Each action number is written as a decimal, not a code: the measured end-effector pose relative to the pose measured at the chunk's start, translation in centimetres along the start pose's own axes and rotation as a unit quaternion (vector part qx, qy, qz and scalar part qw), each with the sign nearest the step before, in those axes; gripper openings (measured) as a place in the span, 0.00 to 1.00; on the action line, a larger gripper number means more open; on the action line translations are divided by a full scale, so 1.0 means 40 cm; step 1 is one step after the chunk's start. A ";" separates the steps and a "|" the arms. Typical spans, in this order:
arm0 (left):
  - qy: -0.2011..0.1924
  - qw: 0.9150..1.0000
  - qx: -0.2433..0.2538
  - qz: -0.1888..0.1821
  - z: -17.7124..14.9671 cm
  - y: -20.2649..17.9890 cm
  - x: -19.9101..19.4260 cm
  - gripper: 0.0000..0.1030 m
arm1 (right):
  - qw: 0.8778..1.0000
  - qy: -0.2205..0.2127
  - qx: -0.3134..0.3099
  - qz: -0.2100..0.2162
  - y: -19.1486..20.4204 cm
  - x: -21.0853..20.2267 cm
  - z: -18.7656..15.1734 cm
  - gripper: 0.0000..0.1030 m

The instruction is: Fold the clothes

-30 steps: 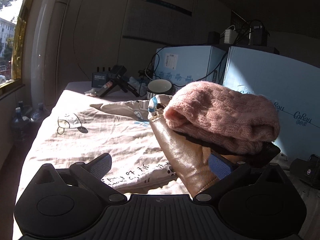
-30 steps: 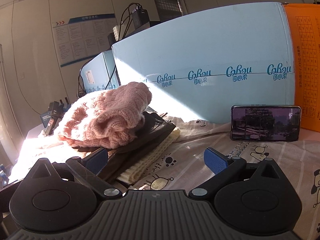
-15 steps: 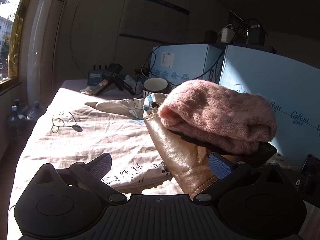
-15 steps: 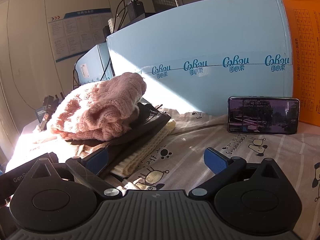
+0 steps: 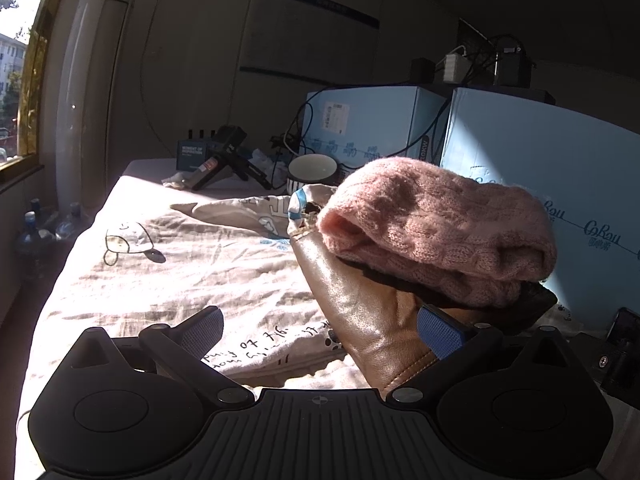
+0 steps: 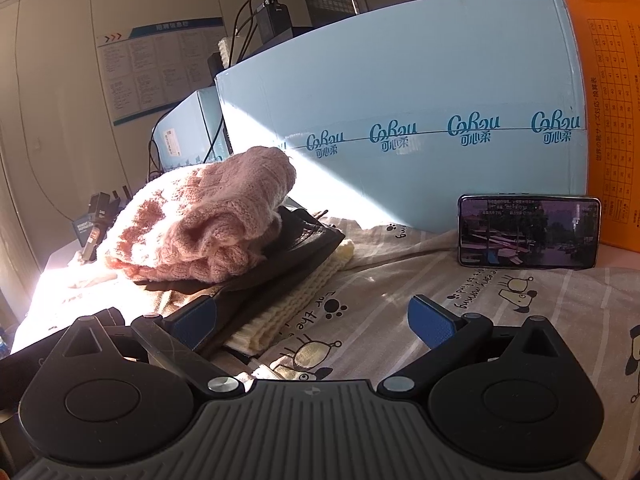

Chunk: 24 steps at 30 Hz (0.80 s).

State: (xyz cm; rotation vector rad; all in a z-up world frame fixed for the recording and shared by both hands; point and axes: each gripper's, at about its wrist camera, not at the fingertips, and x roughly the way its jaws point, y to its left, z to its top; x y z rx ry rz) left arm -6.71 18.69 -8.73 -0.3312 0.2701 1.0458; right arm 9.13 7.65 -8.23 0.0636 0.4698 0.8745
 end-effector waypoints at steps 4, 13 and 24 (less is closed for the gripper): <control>0.001 1.000 0.002 0.001 -0.001 -0.003 -0.001 1.00 | 1.000 -0.001 0.001 0.001 -0.001 0.000 0.001 1.00; 0.002 1.000 0.000 0.002 0.000 -0.001 0.003 1.00 | 1.000 0.000 -0.001 0.002 0.001 -0.001 0.001 1.00; 0.003 1.000 0.002 0.002 -0.001 -0.004 0.004 1.00 | 1.000 -0.001 -0.002 0.002 0.002 -0.002 0.000 1.00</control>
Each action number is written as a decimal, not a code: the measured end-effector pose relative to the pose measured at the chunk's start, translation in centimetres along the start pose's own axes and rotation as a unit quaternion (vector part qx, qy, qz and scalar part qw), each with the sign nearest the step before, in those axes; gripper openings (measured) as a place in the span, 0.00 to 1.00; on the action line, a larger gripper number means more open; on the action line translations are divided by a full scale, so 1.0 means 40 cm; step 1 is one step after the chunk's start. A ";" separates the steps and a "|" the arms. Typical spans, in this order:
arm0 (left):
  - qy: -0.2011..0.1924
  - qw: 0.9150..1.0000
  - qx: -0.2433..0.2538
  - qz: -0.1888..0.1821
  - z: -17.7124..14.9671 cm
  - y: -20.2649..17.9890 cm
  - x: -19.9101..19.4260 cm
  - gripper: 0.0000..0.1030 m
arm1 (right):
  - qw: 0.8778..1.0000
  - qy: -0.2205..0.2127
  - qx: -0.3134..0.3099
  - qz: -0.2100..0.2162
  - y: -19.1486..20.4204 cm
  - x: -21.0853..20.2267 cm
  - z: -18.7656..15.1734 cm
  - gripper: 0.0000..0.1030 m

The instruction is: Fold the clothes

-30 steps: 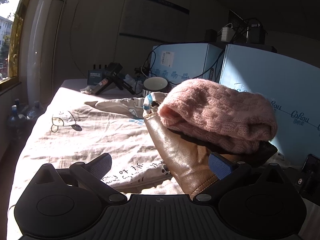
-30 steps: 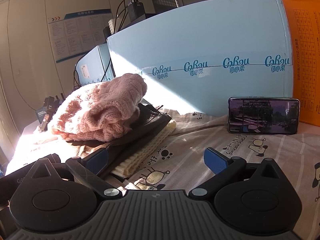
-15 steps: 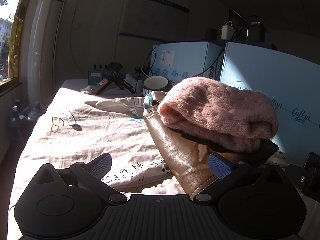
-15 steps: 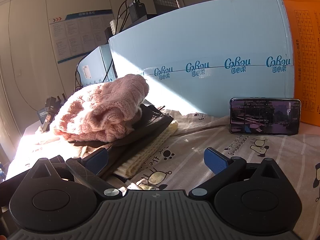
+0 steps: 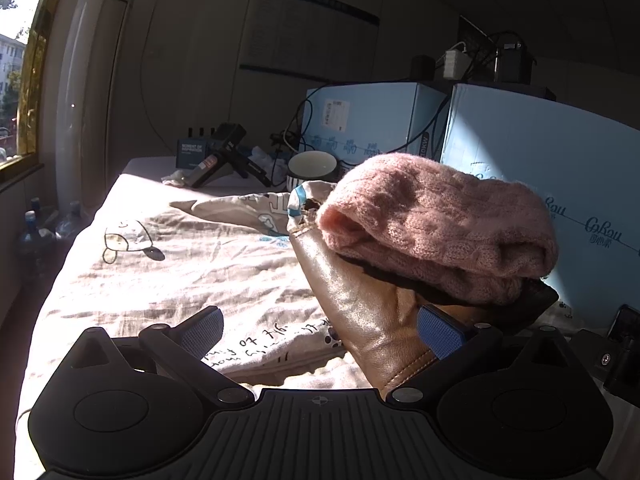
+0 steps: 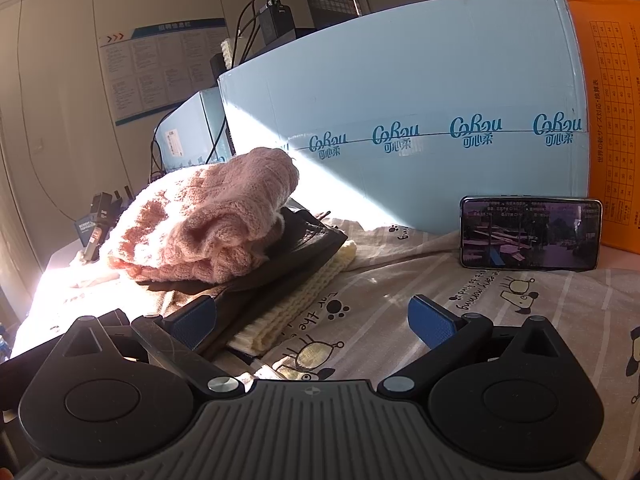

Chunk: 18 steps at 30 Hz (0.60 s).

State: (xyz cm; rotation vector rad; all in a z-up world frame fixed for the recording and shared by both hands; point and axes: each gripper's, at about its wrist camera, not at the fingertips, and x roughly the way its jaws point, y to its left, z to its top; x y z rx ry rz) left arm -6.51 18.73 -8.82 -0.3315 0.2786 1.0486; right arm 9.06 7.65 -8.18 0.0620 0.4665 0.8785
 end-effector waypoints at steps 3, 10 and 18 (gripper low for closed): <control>0.000 1.000 0.001 -0.001 0.000 0.000 0.001 1.00 | 1.000 0.000 0.000 0.000 0.000 0.000 0.000 1.00; 0.001 1.000 0.001 0.000 -0.001 0.000 -0.001 1.00 | 1.000 0.000 0.000 0.000 -0.001 0.001 0.000 1.00; 0.002 1.000 0.002 0.001 -0.001 -0.004 0.001 1.00 | 1.000 0.000 -0.001 0.001 0.000 0.001 0.001 1.00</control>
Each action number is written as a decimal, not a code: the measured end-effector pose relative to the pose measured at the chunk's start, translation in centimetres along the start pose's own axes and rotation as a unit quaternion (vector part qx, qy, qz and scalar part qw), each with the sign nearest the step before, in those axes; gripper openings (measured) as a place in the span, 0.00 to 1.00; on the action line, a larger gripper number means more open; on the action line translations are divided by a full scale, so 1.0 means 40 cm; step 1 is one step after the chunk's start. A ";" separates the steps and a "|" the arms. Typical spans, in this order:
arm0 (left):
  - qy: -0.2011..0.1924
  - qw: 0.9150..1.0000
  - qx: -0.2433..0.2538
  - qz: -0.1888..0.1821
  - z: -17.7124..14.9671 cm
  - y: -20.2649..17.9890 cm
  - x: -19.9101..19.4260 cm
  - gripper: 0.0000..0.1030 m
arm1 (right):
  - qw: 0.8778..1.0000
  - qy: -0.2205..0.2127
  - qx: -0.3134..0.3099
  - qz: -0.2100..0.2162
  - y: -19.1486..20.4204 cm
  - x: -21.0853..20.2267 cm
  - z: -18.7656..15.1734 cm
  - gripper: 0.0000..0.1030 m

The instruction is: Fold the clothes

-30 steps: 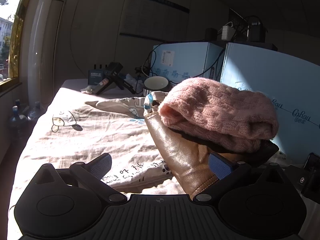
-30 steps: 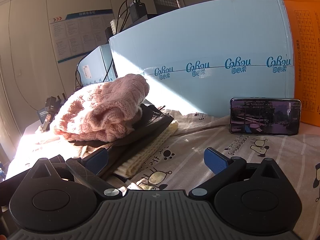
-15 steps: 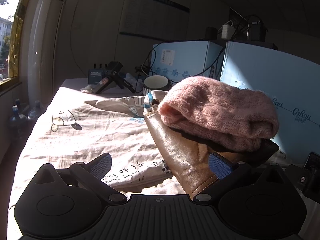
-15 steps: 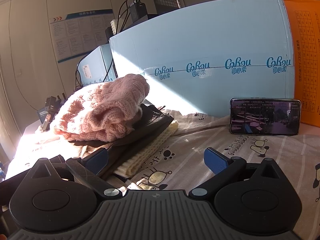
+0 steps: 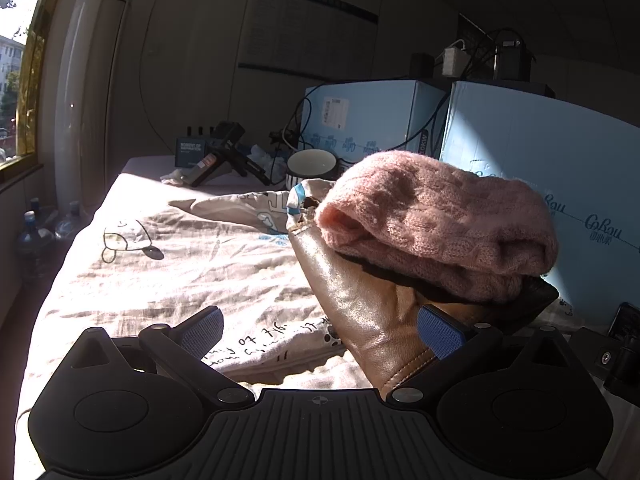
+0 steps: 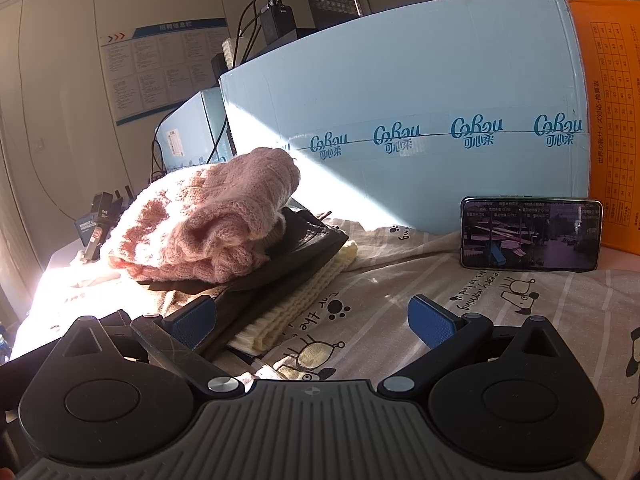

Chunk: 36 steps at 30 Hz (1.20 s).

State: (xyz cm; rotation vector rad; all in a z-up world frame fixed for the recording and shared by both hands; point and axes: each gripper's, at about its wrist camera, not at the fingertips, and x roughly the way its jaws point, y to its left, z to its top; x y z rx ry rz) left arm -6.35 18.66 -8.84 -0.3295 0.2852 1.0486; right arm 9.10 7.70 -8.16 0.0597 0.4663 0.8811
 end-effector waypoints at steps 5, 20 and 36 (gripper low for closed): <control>0.000 1.000 0.002 0.000 -0.001 0.000 0.001 1.00 | 1.000 0.000 0.000 0.000 0.000 0.000 0.000 1.00; -0.007 1.000 0.023 0.000 -0.010 -0.017 0.010 1.00 | 1.000 0.010 -0.005 -0.005 -0.003 0.012 -0.008 1.00; 0.081 0.995 0.059 0.006 -0.034 -0.029 0.076 1.00 | 0.993 0.102 -0.019 -0.050 -0.026 0.113 -0.070 1.00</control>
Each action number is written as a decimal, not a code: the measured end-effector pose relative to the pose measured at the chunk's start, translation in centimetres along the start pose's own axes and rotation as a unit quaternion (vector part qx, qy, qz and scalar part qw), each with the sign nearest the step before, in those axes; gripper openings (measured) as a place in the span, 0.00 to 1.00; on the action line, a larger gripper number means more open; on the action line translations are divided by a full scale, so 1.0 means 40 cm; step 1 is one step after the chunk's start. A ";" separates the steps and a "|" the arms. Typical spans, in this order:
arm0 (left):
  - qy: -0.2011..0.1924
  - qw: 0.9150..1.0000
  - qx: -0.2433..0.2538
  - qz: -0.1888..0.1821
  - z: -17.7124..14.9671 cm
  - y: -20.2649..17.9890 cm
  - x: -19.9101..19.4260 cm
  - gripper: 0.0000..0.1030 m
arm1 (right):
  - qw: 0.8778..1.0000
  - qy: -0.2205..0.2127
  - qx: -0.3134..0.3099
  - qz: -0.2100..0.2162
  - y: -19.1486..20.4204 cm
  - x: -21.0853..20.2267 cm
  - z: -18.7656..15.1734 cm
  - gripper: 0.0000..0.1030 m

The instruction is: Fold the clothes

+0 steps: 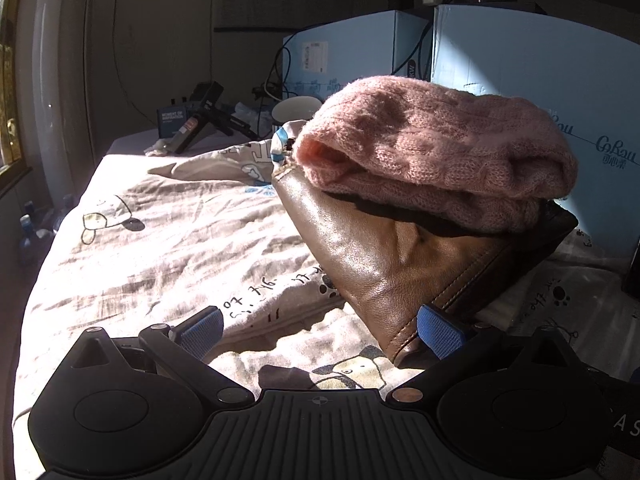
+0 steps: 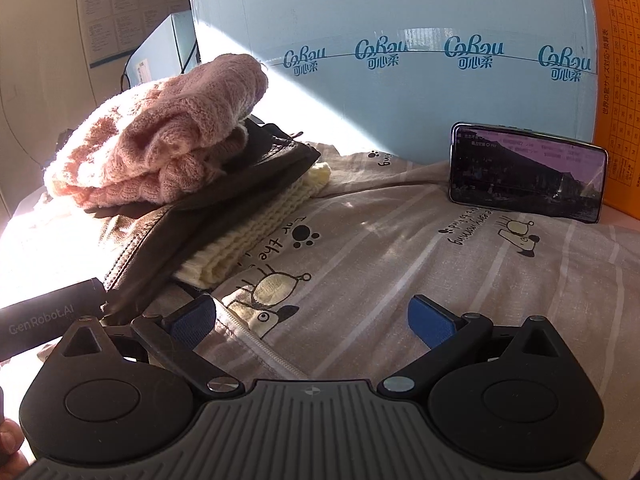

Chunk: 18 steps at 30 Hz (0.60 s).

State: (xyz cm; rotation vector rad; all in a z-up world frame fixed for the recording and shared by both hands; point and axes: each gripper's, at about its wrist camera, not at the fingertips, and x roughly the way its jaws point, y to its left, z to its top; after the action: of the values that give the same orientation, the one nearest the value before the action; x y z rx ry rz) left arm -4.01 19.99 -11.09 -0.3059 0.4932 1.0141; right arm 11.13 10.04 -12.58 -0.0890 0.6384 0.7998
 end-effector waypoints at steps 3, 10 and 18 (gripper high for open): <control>0.005 1.000 -0.004 -0.003 0.000 0.003 0.003 1.00 | 1.000 0.014 -0.013 -0.011 0.011 0.010 -0.003 1.00; 0.012 1.000 -0.003 -0.007 -0.002 0.000 0.007 1.00 | 0.997 0.028 -0.055 -0.039 0.041 0.019 -0.008 1.00; 0.063 0.998 0.011 -0.021 -0.008 -0.011 0.044 1.00 | 0.997 0.030 -0.063 -0.044 0.042 0.017 -0.009 1.00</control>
State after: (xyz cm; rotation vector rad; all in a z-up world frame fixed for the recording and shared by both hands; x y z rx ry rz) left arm -2.94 20.89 -12.27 -0.3603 0.6083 0.9510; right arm 10.13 11.53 -12.99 -0.2557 0.6361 0.7543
